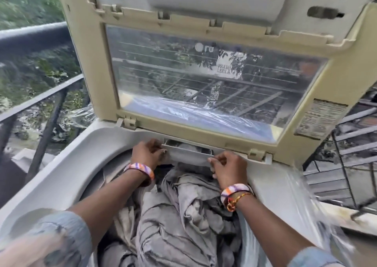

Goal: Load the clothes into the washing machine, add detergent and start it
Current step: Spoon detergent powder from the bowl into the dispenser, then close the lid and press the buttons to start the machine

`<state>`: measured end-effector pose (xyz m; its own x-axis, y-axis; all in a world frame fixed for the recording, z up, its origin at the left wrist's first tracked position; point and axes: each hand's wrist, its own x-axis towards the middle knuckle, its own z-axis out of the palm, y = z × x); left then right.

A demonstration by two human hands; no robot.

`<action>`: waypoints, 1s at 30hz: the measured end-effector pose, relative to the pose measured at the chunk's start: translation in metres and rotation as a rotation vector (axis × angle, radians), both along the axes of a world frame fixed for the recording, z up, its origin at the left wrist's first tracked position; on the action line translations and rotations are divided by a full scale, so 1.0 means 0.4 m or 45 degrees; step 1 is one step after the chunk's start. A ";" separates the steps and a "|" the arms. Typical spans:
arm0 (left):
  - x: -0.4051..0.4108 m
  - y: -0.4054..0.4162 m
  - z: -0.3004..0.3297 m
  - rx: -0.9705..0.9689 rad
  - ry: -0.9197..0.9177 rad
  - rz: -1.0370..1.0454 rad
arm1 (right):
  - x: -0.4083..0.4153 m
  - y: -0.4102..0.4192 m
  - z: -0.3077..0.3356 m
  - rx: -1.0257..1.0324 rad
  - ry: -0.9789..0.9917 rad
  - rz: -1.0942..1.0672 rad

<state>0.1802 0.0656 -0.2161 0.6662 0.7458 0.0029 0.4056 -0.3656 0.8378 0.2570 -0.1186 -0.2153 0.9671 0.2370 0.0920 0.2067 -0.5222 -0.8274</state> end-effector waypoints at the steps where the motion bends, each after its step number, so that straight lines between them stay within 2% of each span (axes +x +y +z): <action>1: 0.004 -0.001 -0.004 0.006 -0.018 0.016 | 0.002 0.002 -0.005 0.007 -0.012 -0.005; 5: 0.015 -0.016 -0.007 -0.016 -0.094 0.121 | 0.011 0.007 -0.011 0.002 -0.044 -0.006; 12: 0.011 -0.050 -0.007 -0.034 -0.197 0.301 | 0.007 -0.001 0.003 -0.079 -0.268 0.036; 22: 0.038 -0.025 -0.012 -0.079 -0.192 0.277 | 0.016 0.018 0.008 -0.177 -0.324 0.013; 26: 0.025 -0.031 0.043 0.109 -0.110 0.159 | 0.002 0.017 0.063 -0.258 -0.377 0.036; 28: 0.013 -0.048 0.100 0.278 -0.209 0.014 | -0.014 0.017 0.123 -0.304 -0.511 0.082; 30: -0.002 -0.066 0.178 0.516 -0.417 -0.190 | -0.034 0.016 0.207 -0.266 -0.735 0.111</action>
<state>0.1792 0.0391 -0.1447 0.6809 0.5388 0.4961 0.0658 -0.7196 0.6912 0.2432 -0.1123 -0.1323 0.7512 0.3825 0.5380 0.6399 -0.6219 -0.4514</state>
